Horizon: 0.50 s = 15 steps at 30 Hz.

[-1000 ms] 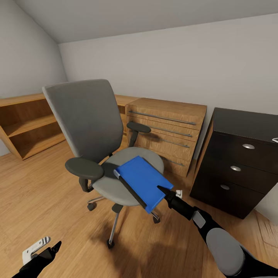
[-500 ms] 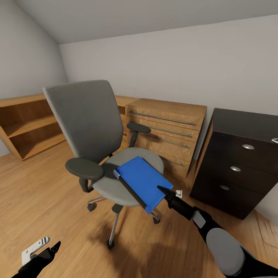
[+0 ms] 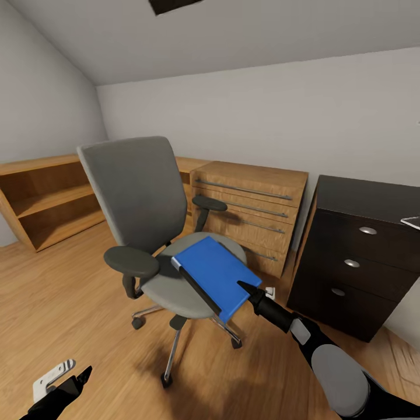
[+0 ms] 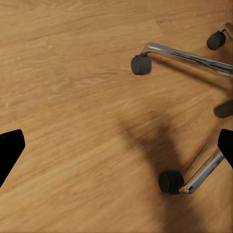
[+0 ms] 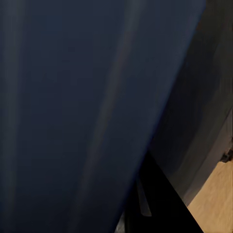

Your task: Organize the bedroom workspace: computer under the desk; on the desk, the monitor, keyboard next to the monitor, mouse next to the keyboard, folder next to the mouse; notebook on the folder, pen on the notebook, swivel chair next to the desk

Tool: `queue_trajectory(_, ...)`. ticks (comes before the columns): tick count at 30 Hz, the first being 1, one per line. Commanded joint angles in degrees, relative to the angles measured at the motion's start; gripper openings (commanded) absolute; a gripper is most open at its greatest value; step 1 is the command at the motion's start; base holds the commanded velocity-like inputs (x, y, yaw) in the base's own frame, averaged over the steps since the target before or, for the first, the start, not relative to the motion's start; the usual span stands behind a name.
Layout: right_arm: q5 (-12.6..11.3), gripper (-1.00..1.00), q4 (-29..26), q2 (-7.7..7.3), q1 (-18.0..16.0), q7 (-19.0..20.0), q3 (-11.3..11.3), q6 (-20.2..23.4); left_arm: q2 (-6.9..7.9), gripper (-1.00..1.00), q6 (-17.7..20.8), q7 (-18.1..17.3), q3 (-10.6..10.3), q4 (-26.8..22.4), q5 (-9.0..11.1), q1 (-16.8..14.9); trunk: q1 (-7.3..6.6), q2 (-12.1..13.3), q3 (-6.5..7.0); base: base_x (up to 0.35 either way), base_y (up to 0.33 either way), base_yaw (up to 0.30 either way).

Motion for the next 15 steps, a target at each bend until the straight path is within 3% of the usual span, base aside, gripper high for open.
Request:
queue_trajectory(1, 0.27, -1.00, -0.12, 0.05, -0.02, 0.14, -0.35, 0.53, -0.01, 1.00, 0.34, -0.15, 0.08, 0.31, 0.29, -0.01, -0.03, 0.00, 0.18, 0.000, 0.000, 0.000)
queue_trajectory(8, 0.28, -1.00, -0.22, 0.05, -0.02, -0.01, -0.35, 0.53, -0.02, 1.00, 0.26, -0.19, 0.06, 2.24, 0.29, 0.02, -0.21, 0.09, 1.73, 0.000, 0.000, 0.000)
queue_trajectory(15, 0.23, -1.00, -0.49, 0.05, -0.02, -0.20, -0.37, 0.57, -0.02, 1.00, -1.14, -0.39, -0.13, 6.82, 0.23, 0.02, -1.75, 2.90, 2.99, 0.000, 0.000, 0.000)
